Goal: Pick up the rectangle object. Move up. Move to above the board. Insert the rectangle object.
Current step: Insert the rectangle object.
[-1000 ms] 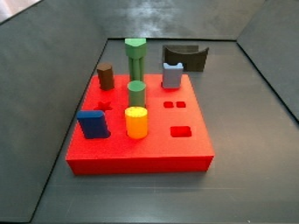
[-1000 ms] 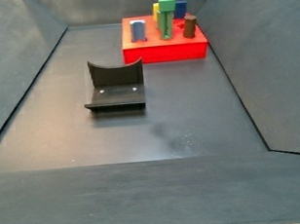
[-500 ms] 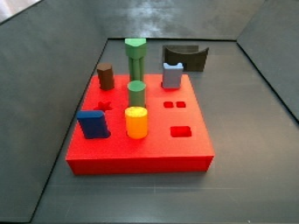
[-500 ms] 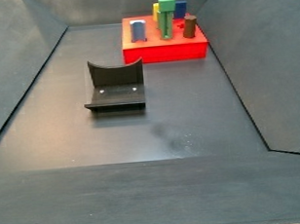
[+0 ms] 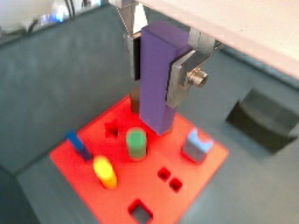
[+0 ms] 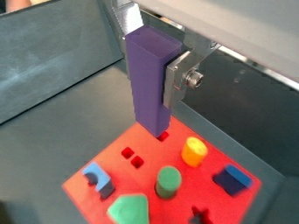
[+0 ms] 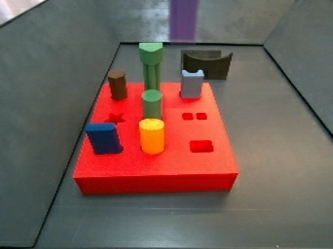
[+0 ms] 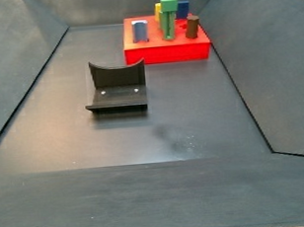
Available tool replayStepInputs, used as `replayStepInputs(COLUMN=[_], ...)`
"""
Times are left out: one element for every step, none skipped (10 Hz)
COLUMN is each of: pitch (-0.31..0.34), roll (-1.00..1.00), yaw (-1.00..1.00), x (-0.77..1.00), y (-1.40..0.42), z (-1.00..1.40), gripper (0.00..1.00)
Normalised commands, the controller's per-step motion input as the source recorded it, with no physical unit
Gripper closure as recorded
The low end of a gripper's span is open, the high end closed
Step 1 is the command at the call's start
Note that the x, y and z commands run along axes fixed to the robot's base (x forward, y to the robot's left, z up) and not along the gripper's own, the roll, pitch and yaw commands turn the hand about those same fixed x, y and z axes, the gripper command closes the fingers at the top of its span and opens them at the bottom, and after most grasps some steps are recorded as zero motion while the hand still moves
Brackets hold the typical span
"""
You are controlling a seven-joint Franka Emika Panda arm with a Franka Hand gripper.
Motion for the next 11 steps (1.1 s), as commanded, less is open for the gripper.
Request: replayStepInputs(pitch=[-0.119, -0.124, -0.141, -0.116, -0.219, -0.254, -0.214, 0.000, -0.053, -0.091, -0.030], roll=[0.00, 0.00, 0.26, 0.35, 0.25, 0.19, 0.17, 0.03, 0.22, 0.30, 0.00], yaw=[0.16, 0.15, 0.03, 0.07, 0.35, 0.60, 0.43, 0.02, 0.05, 0.03, 0.00], x=[0.73, 0.71, 0.63, 0.37, 0.15, 0.00, -0.19, 0.00, -0.17, -0.27, -0.02], y=[-0.46, -0.51, -0.73, -0.69, -0.58, -0.36, -0.43, -0.01, 0.00, 0.00, 0.00], z=[-0.65, -0.60, -0.56, -0.47, -0.56, -0.49, -0.19, 0.00, -0.39, -0.53, 0.00], gripper=[1.00, 1.00, 1.00, 1.00, 1.00, 1.00, 1.00, 1.00, 1.00, 1.00, 1.00])
